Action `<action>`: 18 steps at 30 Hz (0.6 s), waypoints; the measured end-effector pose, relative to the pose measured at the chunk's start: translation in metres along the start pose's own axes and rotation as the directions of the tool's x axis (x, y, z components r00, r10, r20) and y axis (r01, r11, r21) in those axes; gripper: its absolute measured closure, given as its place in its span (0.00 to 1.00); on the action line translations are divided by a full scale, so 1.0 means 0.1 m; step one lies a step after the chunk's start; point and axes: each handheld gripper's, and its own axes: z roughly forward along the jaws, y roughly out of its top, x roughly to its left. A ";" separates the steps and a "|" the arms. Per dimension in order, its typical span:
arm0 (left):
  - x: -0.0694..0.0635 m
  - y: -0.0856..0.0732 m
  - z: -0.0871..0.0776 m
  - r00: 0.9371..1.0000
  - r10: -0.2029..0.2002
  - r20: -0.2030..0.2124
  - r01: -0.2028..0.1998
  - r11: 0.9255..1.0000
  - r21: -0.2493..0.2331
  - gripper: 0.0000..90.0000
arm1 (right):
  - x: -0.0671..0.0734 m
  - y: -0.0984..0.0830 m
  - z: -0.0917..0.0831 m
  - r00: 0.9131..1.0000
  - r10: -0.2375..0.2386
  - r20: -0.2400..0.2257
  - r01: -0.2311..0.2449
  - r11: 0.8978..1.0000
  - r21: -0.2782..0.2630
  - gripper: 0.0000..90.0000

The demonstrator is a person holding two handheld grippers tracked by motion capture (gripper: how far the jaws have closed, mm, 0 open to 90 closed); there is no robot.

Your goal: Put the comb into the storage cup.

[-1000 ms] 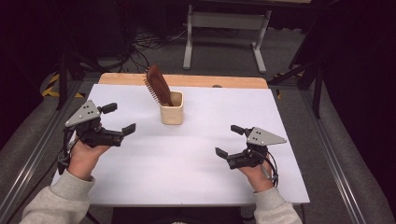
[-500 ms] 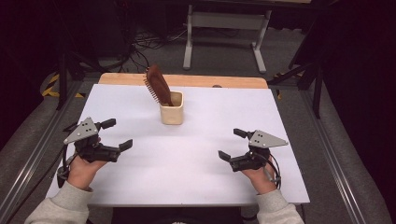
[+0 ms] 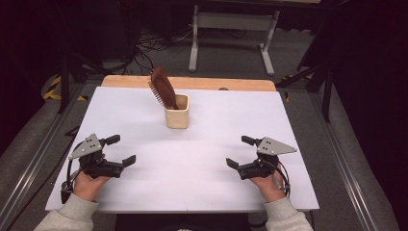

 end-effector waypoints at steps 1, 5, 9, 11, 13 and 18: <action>0.01 -0.03 0.00 1.000 0.001 -0.002 -0.001 1.000 0.007 0.00 | 0.00 -0.01 0.00 1.000 0.001 -0.001 -0.001 1.000 0.000 0.02; 0.04 -0.17 0.00 1.000 -0.023 -0.011 0.023 1.000 0.020 0.00 | -0.01 -0.07 0.00 1.000 0.007 -0.003 -0.007 1.000 0.004 0.02; 0.04 -0.25 0.01 0.999 -0.010 -0.047 0.011 1.000 0.027 0.00 | -0.01 -0.14 -0.01 1.000 0.015 -0.005 -0.015 1.000 0.006 0.02; 0.03 -0.26 0.01 0.998 -0.001 -0.056 0.003 0.999 0.034 0.00 | -0.01 -0.16 -0.01 1.000 0.019 -0.003 -0.019 1.000 0.007 0.02; 0.03 -0.26 0.00 0.999 0.014 -0.051 -0.013 1.000 0.025 0.00 | -0.01 -0.22 -0.02 1.000 0.022 0.002 -0.022 1.000 0.006 0.02; 0.01 -0.25 0.02 0.997 0.020 -0.074 -0.017 0.999 0.030 0.00 | 0.00 -0.33 0.01 1.000 0.029 0.002 -0.029 0.999 0.028 0.02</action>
